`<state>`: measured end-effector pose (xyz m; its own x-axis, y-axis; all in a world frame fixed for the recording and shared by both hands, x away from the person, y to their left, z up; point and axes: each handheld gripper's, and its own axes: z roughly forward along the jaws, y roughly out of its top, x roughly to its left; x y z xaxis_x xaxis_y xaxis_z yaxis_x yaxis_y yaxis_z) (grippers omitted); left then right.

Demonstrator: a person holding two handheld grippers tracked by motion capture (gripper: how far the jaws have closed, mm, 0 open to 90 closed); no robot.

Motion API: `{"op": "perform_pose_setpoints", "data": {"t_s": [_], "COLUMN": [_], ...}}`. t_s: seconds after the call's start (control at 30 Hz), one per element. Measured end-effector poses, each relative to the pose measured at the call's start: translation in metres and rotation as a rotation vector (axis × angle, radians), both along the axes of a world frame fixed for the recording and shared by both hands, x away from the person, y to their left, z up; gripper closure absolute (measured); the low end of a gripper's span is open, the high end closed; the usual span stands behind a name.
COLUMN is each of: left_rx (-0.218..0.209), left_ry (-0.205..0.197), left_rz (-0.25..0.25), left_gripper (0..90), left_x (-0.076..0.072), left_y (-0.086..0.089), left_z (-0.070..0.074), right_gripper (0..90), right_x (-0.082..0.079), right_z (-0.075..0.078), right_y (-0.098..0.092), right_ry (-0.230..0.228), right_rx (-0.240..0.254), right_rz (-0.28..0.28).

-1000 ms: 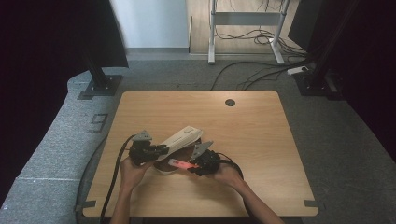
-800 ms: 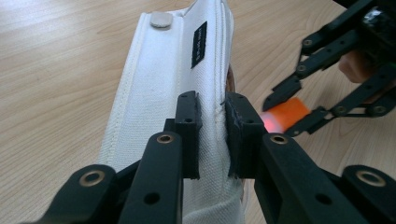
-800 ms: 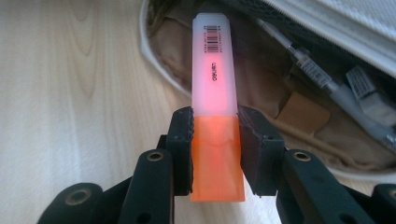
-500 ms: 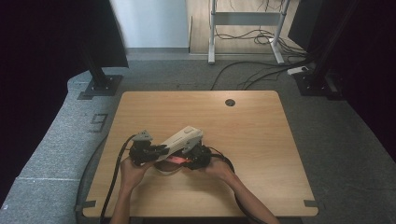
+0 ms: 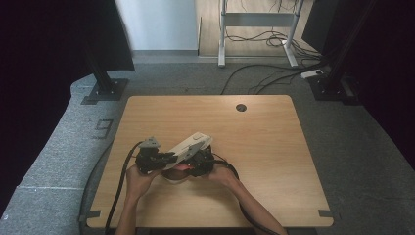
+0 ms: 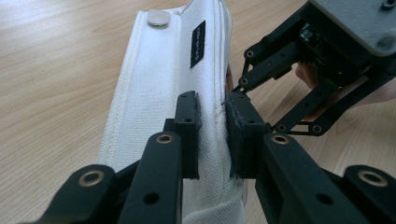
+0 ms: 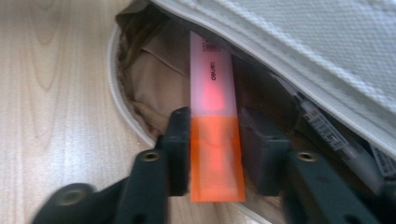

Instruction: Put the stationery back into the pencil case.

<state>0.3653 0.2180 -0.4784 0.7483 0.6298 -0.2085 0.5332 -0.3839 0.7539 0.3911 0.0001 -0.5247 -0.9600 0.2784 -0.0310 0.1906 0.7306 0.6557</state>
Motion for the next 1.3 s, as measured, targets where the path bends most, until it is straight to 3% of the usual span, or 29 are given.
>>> {"op": "perform_pose_setpoints", "data": {"t_s": [0.13, 0.27, 0.4, 0.53, 0.8, 1.1, 1.3], "left_rx": [0.001, 0.0, 0.0, -0.002, 0.001, 0.003, 0.005], "left_ry": [0.003, 0.008, 0.01, 0.012, 0.012, 0.013, 0.016], "left_rz": [-0.004, -0.006, -0.009, -0.01, -0.012, -0.013, -0.015], "left_gripper": [75.6, 75.4, 75.2, 75.1, 75.0, 74.9, 74.7], "left_x": [0.0, 0.001, 0.001, 0.001, 0.001, 0.0, 0.0], "left_y": [0.0, 0.0, 0.0, 0.0, 0.0, -0.001, -0.002], "left_z": [0.0, -0.001, -0.001, -0.001, -0.001, -0.001, -0.002], "right_gripper": [49.4, 48.3, 51.9, 58.6, 72.3, 74.9, 75.4], "right_x": [-0.001, -0.006, -0.006, -0.003, -0.001, 0.003, 0.006], "right_z": [0.001, 0.005, 0.004, 0.002, 0.001, 0.001, -0.004], "right_y": [-0.005, -0.018, -0.028, -0.035, -0.033, -0.024, -0.022], "right_ry": [-0.019, -0.035, -0.042, -0.031, -0.023, -0.027, -0.002], "right_rx": [-0.011, -0.009, -0.025, -0.003, 0.004, 0.015, 0.043], "right_rz": [-0.031, -0.063, -0.089, -0.129, -0.15, -0.161, -0.175]}}
